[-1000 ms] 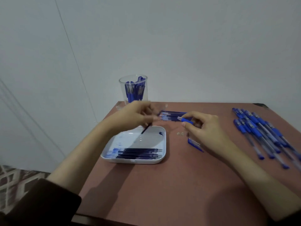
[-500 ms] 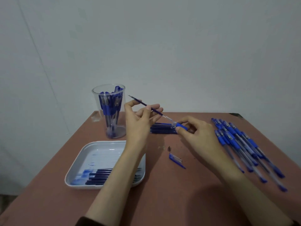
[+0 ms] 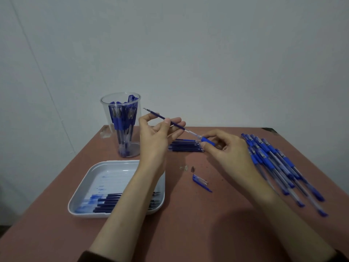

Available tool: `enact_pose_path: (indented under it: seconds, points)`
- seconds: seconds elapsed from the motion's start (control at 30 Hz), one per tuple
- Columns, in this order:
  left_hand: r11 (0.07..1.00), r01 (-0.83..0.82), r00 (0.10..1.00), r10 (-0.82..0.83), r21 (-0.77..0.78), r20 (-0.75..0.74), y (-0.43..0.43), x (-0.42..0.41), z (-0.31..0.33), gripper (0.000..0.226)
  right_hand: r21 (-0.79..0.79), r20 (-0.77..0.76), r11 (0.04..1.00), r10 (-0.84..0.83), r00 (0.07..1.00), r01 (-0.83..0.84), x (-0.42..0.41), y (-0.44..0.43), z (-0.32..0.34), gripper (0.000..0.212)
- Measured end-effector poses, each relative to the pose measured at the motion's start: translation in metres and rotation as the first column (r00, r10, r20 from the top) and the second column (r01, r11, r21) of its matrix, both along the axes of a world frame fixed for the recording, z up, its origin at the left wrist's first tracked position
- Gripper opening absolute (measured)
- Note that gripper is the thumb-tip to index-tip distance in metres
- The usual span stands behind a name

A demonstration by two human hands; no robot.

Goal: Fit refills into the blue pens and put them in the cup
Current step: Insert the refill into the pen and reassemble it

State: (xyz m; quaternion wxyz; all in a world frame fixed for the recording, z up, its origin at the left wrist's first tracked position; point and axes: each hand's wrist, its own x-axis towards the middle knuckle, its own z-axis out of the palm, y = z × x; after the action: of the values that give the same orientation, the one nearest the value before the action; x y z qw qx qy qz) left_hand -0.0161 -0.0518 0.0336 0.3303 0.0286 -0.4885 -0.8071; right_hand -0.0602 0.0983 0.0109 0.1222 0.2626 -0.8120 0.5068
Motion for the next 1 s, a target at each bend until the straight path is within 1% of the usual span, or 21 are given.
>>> enact_pose_path:
  seconds: [0.1,0.2,0.37,0.47,0.63,0.77,0.87,0.93,1.0]
  points:
    - [1.0,0.002,1.0,-0.002,-0.008,0.009,0.0,0.0,-0.001,0.019,-0.011,-0.007,1.0,-0.001,1.0,0.001,0.001,0.0,0.001,0.013]
    - [1.0,-0.005,1.0,0.005,-0.016,0.02,0.0,0.001,0.0,0.019,0.01,-0.02,1.0,-0.007,1.0,0.007,0.002,0.0,0.002,0.017]
    - [1.0,0.0,1.0,0.0,-0.016,0.029,0.0,0.001,-0.001,0.019,0.023,-0.009,1.0,-0.018,1.0,0.018,0.002,0.0,0.002,0.013]
    - [1.0,0.003,0.999,-0.002,-0.027,0.037,0.001,0.002,-0.001,0.02,0.028,-0.018,0.999,-0.027,0.999,0.028,0.0,0.001,0.0,0.016]
    - [0.999,0.041,0.997,-0.041,-0.009,0.06,0.004,0.002,-0.003,0.021,0.034,-0.033,0.999,-0.007,0.999,0.008,0.001,0.0,0.0,0.021]
    - [0.993,0.098,0.99,-0.091,-0.061,0.11,0.01,0.002,-0.006,0.02,0.026,-0.03,1.0,0.011,0.999,-0.011,0.0,-0.001,-0.001,0.016]
    - [0.979,0.132,0.977,-0.102,-0.157,0.185,0.012,0.002,-0.008,0.019,-0.016,-0.009,1.0,0.013,1.0,-0.013,-0.001,-0.002,-0.002,0.016]
    - [0.96,0.166,0.968,-0.116,-0.224,0.223,0.012,0.001,-0.01,0.013,-0.058,0.033,0.998,0.028,0.999,-0.026,-0.003,-0.003,-0.001,0.015]
    - [0.937,0.2,0.96,-0.129,-0.287,0.249,0.013,0.002,-0.009,0.009,-0.124,0.111,0.99,0.087,0.99,-0.074,-0.002,-0.002,0.001,0.012]
